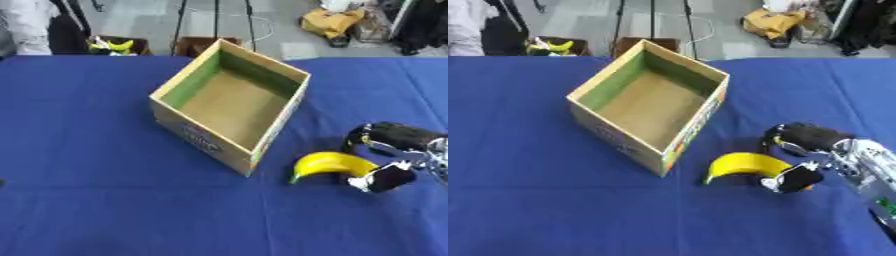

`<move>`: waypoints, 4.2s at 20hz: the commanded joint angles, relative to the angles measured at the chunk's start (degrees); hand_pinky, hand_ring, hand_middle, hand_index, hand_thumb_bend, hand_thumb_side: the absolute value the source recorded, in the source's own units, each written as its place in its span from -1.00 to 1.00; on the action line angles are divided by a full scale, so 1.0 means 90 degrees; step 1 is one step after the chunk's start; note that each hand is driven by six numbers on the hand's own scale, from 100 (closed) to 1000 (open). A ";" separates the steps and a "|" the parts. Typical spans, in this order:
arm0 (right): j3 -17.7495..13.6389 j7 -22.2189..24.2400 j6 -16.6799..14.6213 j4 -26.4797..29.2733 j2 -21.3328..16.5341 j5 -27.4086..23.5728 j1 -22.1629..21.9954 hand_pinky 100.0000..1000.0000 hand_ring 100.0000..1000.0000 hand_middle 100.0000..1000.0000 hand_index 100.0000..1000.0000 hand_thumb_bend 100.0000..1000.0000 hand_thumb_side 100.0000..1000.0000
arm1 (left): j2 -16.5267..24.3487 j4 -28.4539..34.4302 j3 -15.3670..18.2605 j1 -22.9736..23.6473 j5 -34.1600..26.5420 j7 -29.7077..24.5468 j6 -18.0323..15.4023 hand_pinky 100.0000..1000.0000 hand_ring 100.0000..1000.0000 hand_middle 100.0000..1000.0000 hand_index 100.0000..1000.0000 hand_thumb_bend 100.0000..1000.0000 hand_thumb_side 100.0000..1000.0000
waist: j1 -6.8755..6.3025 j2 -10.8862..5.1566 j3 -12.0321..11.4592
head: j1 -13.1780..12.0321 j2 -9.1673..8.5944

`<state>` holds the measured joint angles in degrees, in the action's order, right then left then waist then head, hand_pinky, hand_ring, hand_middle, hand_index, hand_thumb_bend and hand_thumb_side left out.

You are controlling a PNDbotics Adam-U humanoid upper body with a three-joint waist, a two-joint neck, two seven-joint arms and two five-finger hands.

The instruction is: Pick up objects on the table and place them in the box.

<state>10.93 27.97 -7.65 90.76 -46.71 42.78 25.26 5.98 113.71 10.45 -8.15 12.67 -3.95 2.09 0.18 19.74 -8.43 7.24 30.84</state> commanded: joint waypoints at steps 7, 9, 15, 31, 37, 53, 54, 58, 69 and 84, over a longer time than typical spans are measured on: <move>-0.0068 -0.0106 0.0051 0.0069 -0.0269 -0.0015 0.0090 0.40 0.53 0.12 0.34 -0.75 0.00 | 0.0035 0.0098 0.0013 -0.0022 0.0022 -0.0038 0.0001 -0.88 -0.69 -0.53 -0.17 -1.00 1.00 | 0.0003 -0.0110 0.0017 | 0.0022 -0.0074; -0.0068 -0.0134 0.0055 0.0085 -0.0281 -0.0016 0.0087 0.39 0.52 0.11 0.34 -0.77 0.00 | 0.0037 0.0098 0.0015 -0.0021 0.0024 -0.0043 0.0004 -0.88 -0.69 -0.53 -0.16 -1.00 1.00 | 0.0002 -0.0112 0.0022 | 0.0019 -0.0080; -0.0076 -0.0205 0.0070 0.0139 -0.0324 -0.0007 0.0080 0.39 0.52 0.10 0.32 -0.80 0.00 | 0.0041 0.0098 0.0017 -0.0024 0.0032 -0.0060 0.0007 -0.88 -0.68 -0.52 -0.16 -1.00 1.00 | 0.0005 -0.0113 0.0029 | 0.0013 -0.0077; -0.0136 -0.0424 0.0174 0.0306 -0.0444 -0.0066 0.0094 0.37 0.49 0.00 0.24 -0.88 0.01 | 0.0067 0.0098 0.0023 -0.0039 0.0026 -0.0087 0.0007 -0.87 -0.68 -0.52 -0.15 -1.00 1.00 | 0.0030 -0.0144 0.0021 | 0.0011 -0.0094; -0.0172 -0.0505 0.0218 0.0361 -0.0467 -0.0103 0.0102 0.36 0.48 -0.03 0.21 -0.88 0.02 | 0.0068 0.0098 0.0023 -0.0034 0.0029 -0.0106 0.0008 -0.87 -0.67 -0.51 -0.15 -1.00 1.00 | 0.0029 -0.0150 0.0025 | 0.0009 -0.0099; -0.0365 -0.0781 0.0421 0.0616 -0.0607 -0.0252 0.0108 0.35 0.46 -0.10 0.14 -0.90 0.07 | 0.0073 0.0098 0.0034 0.0000 0.0040 -0.0139 0.0009 -0.86 -0.67 -0.51 -0.14 -1.00 1.00 | -0.0001 -0.0177 0.0061 | 0.0021 -0.0091; -0.0376 -0.0796 0.0433 0.0635 -0.0618 -0.0264 0.0110 0.35 0.46 -0.10 0.14 -0.90 0.07 | 0.0072 0.0098 0.0033 0.0002 0.0041 -0.0142 0.0009 -0.86 -0.67 -0.51 -0.14 -1.00 1.00 | -0.0003 -0.0177 0.0065 | 0.0022 -0.0090; -0.0419 -0.0851 0.0481 0.0706 -0.0652 -0.0305 0.0115 0.35 0.45 -0.12 0.14 -0.90 0.09 | 0.0068 0.0098 0.0031 0.0007 0.0050 -0.0156 0.0014 -0.86 -0.67 -0.51 -0.14 -1.00 1.00 | -0.0006 -0.0173 0.0074 | 0.0023 -0.0090; -0.0561 -0.1042 0.0565 0.0872 -0.0805 -0.0441 0.0288 0.36 0.45 -0.14 0.13 -0.93 0.16 | 0.0084 0.0098 0.0030 0.0017 0.0063 -0.0173 0.0009 -0.86 -0.67 -0.51 -0.14 -1.00 1.00 | 0.0003 -0.0187 0.0070 | 0.0036 -0.0074; -0.0607 -0.1210 0.0630 0.0816 -0.0965 -0.0704 0.0971 0.36 0.44 -0.19 0.12 -0.95 0.24 | 0.0133 0.0098 0.0020 0.0006 0.0063 -0.0196 0.0015 -0.86 -0.66 -0.50 -0.14 -1.00 1.00 | 0.0105 -0.0221 -0.0034 | 0.0061 -0.0085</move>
<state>6.37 17.42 -2.08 97.82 -52.88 36.91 32.98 6.06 113.71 10.46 -7.91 13.20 -5.50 2.29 1.14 19.03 -8.73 7.68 30.62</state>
